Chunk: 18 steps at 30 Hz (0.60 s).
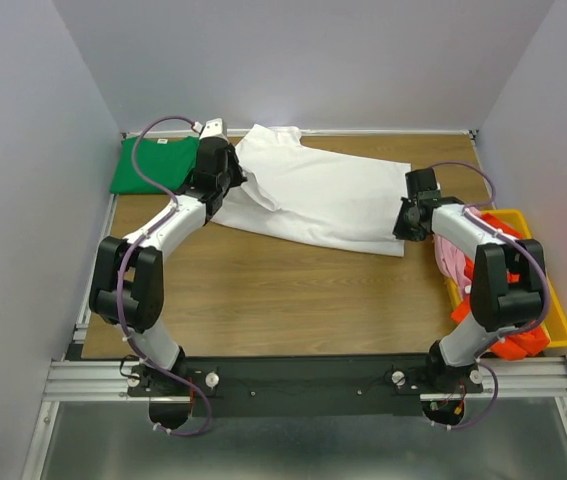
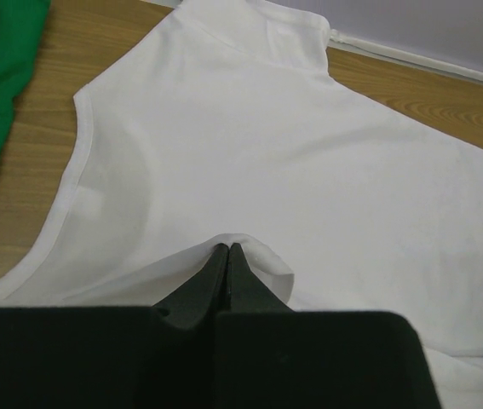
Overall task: Fold and stack the t-shirts
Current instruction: Fold the tshirt
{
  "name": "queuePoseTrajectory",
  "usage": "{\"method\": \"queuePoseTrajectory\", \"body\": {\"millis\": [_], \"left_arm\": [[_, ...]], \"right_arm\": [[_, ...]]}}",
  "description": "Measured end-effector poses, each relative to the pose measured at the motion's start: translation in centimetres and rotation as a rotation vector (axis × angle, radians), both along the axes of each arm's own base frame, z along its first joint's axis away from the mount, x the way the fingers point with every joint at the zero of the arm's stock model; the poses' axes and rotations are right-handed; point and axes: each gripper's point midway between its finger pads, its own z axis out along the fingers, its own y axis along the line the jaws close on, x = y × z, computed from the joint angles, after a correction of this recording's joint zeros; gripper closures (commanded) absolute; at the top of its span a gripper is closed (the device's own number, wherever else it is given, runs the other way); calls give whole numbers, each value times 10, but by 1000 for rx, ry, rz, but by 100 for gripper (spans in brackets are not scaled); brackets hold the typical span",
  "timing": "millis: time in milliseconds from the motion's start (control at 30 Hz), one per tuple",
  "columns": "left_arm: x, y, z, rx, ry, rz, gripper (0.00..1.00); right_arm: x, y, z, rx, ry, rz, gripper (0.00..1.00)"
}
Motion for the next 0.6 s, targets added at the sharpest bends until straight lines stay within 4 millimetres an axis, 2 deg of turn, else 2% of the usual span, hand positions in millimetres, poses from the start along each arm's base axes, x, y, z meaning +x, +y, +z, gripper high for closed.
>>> {"method": "queuePoseTrajectory", "body": {"millis": [200, 600], "left_arm": [[13, 8, -1, 0, -9, -1, 100], [35, 0, -16, 9, -4, -58, 100]], "right_arm": [[11, -1, 3, 1, -15, -3, 100], [20, -2, -10, 7, 15, -7, 100]]}}
